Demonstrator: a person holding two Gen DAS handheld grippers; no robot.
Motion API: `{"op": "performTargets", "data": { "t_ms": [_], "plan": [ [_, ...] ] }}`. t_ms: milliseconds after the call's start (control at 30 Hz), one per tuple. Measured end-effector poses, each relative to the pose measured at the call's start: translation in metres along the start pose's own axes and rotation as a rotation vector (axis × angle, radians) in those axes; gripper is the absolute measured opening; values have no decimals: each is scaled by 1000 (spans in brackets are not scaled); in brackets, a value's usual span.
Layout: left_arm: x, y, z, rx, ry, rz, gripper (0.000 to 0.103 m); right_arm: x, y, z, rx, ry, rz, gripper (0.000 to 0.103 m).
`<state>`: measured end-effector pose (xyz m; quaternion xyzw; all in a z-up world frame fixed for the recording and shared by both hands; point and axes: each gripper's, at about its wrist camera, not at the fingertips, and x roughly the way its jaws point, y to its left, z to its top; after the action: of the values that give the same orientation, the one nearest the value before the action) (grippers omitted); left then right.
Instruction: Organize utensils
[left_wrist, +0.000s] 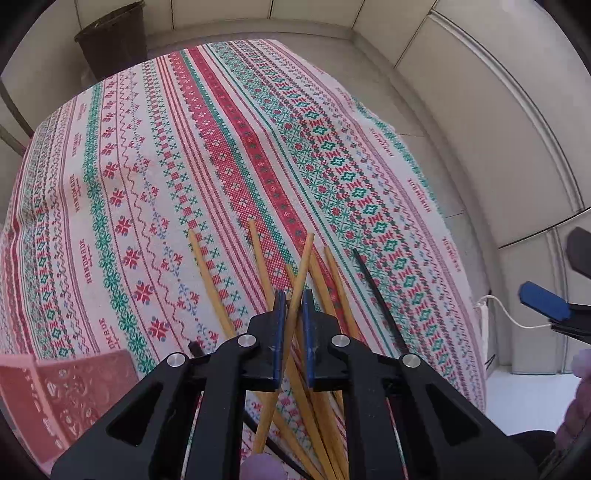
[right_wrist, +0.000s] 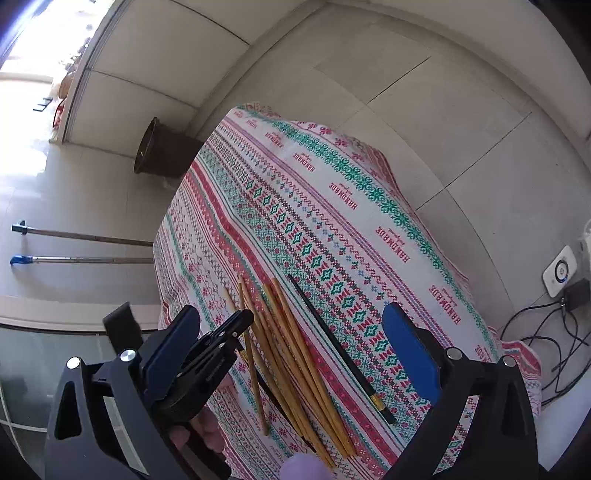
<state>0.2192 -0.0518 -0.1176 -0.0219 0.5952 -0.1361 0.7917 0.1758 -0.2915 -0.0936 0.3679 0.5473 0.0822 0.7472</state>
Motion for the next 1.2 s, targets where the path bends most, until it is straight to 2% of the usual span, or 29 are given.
{"op": "performTargets", "data": {
  "t_ms": [167, 233, 300, 367, 433, 533, 667, 733, 767, 800, 867, 933, 1000, 1067, 1133, 1200],
  "plan": [
    [-63, 14, -25, -48, -68, -82, 8, 24, 9, -6, -17, 68, 25, 96],
    [-86, 12, -33, -59, -87, -120, 7, 41, 9, -8, -17, 106, 10, 96],
    [-97, 13, -44, -63, -109, -135, 7, 52, 9, -11, -14, 128, -2, 96],
    [-73, 12, -42, -78, -91, -159, 8, 60, 10, -15, -18, 139, -6, 96],
    [-46, 15, -47, -92, -34, -136, 8, 63, 14, -19, -35, 149, -9, 96],
    [-14, 15, -55, -109, 26, -53, 7, 62, 19, -29, -71, 152, -25, 96],
    [4, 8, -48, -116, 47, -5, 7, 54, 7, -26, -55, 147, -34, 96],
    [1, 2, -41, -108, 14, 16, 20, 49, 0, -22, -36, 136, -32, 96],
    [-1, 1, -37, -112, -2, 23, 35, 47, -2, -19, -33, 132, -30, 96],
    [-3, 1, -34, -111, -15, 40, 39, 45, -3, -18, -30, 129, -29, 96],
    [-8, 1, -26, -106, -18, 81, 39, 42, -5, -15, -26, 130, -23, 96],
    [-11, 3, -23, -115, -7, 86, 39, 42, -3, -15, -23, 133, -16, 96],
    [-10, 0, -24, -94, 47, 95, 37, 41, -1, -15, -22, 137, -2, 96],
    [0, 0, -28, -85, 127, 128, 31, 38, 1, -16, -24, 136, 12, 96],
    [1, 4, -38, -113, 162, 122, 31, 37, 5, -17, -32, 142, 19, 96],
    [-4, 9, -48, -128, 165, 137, 31, 37, 5, -19, -32, 145, 21, 96]
  ]
}}
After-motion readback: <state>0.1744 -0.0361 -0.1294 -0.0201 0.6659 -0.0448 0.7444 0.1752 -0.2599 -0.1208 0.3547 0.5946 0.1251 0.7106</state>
